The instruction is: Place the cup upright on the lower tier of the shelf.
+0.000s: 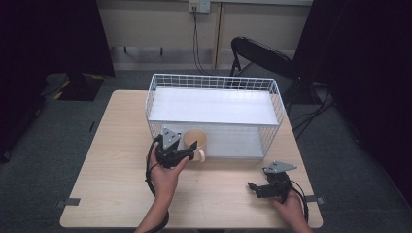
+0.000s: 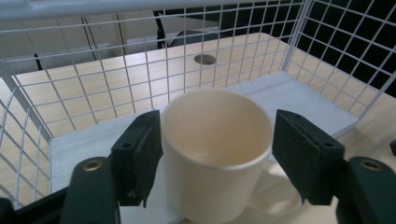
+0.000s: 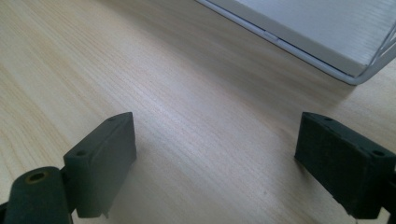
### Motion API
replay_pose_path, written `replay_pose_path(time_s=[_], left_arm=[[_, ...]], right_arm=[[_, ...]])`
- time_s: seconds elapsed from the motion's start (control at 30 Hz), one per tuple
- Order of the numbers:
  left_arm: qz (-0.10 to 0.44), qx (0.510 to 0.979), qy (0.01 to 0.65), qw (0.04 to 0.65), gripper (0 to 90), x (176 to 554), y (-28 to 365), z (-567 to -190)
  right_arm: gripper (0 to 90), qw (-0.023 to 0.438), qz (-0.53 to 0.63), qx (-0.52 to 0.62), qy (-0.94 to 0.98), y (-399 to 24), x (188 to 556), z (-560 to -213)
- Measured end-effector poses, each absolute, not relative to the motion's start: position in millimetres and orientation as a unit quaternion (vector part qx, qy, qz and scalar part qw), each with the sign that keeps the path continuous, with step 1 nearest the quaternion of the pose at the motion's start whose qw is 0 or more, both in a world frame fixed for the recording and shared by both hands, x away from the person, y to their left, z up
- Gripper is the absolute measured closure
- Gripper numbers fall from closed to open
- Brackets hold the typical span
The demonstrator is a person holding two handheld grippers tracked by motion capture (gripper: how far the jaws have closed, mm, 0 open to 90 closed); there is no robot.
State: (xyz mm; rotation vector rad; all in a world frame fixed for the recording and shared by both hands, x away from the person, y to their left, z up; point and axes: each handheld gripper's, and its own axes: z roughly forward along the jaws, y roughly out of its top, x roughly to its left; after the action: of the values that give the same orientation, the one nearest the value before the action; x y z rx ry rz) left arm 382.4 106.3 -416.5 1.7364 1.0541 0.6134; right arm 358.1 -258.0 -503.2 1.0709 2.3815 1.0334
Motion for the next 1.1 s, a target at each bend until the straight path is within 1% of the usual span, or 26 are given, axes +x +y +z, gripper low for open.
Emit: replay_pose_path(time_s=[0.27,0.37,0.4,0.47,0.57,0.63,0.7,0.8,0.87,0.97,1.1], left_arm=[[0.236,0.725,0.45,0.466,32.4,386.4,105.1,-434.1],[0.231,0.721,0.456,0.469,32.5,389.7,103.5,-437.8],[0.231,0.722,0.455,0.467,34.1,390.4,102.7,-437.8],[0.232,0.723,0.456,0.465,40.2,391.9,100.7,-437.6],[0.234,0.724,0.455,0.462,43.8,395.1,99.4,-437.5],[0.236,0.728,0.452,0.459,52.8,396.7,98.7,-438.0],[0.232,0.727,0.457,0.456,53.3,398.8,97.8,-439.0],[0.231,0.729,0.461,0.45,59.6,401.9,96.5,-441.4],[0.23,0.729,0.463,0.449,61.8,404.4,95.7,-442.9],[0.234,0.732,0.462,0.443,68.7,406.8,93.5,-444.1],[0.236,0.732,0.46,0.445,72.2,409.4,91.6,-445.7]], right_arm=[[11.8,0.166,0.363,0.376,0.836,-258.0,358.1,-503.2],[11.7,0.166,0.363,0.376,0.836,-258.1,358.1,-503.2],[11.8,0.166,0.363,0.376,0.836,-258.0,358.1,-503.2],[11.7,0.166,0.363,0.376,0.836,-258.1,358.1,-503.2],[11.7,0.166,0.363,0.376,0.836,-258.0,358.1,-503.2],[11.8,0.166,0.363,0.376,0.836,-258.1,358.1,-503.2],[11.7,0.166,0.363,0.376,0.836,-258.0,358.1,-503.2],[11.8,0.166,0.363,0.376,0.836,-258.0,358.1,-503.2],[11.7,0.166,0.363,0.376,0.836,-258.1,358.1,-503.2],[11.7,0.166,0.363,0.376,0.836,-258.0,358.1,-503.2],[11.8,0.166,0.363,0.376,0.836,-258.0,358.1,-503.2]])
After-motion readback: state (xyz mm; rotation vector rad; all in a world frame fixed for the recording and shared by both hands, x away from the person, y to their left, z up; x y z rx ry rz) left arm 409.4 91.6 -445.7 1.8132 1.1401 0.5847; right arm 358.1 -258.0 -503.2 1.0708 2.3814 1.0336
